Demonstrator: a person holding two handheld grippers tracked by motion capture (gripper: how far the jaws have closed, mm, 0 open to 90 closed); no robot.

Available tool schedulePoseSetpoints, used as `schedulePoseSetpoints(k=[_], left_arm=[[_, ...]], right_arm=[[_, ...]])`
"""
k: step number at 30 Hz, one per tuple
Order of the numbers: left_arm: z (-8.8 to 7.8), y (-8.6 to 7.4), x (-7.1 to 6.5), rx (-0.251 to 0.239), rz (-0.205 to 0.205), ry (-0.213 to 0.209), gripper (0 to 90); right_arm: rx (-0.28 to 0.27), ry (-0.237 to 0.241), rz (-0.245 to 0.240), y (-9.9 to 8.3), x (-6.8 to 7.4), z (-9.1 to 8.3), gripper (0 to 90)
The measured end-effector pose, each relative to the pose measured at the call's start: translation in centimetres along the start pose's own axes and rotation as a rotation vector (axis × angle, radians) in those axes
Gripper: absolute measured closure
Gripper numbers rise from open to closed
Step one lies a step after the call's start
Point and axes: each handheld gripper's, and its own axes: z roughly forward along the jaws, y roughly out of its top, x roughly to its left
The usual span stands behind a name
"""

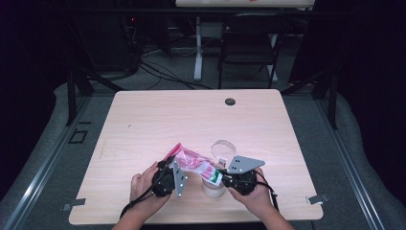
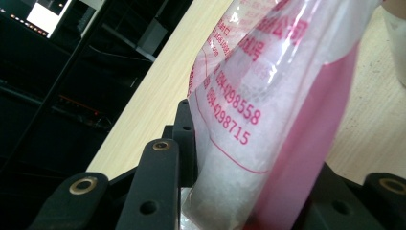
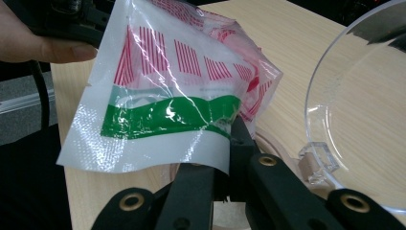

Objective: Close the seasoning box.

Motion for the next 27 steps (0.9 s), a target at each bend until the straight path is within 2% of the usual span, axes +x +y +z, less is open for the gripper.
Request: schedulePoseSetpoints(k=[3,11,19,27], left_arm=[[0.2,-0.3,-0.1,0.000,-0.038,-0.030,71.7],[0.5,-0.8,-0.4,0.014,-0.091,-0.079,71.6],[1.3,-1.4,-0.6,0.018,-0.156,-0.150,72.4],[1.9,-1.8,-1.0,0.025,-0.191,-0.207,73.2]], right_arm=[[0.005,-0.001,0.000,0.0,0.1,0.1,90.0],[0.010,0.001,-0.011,0.3,0.3,0.4,90.0],[0.021,0.000,-0.034,0.5,0.6,0.8,90.0],[0.025,0.007,-0.036,0.5,0.6,1.1,90.0]])
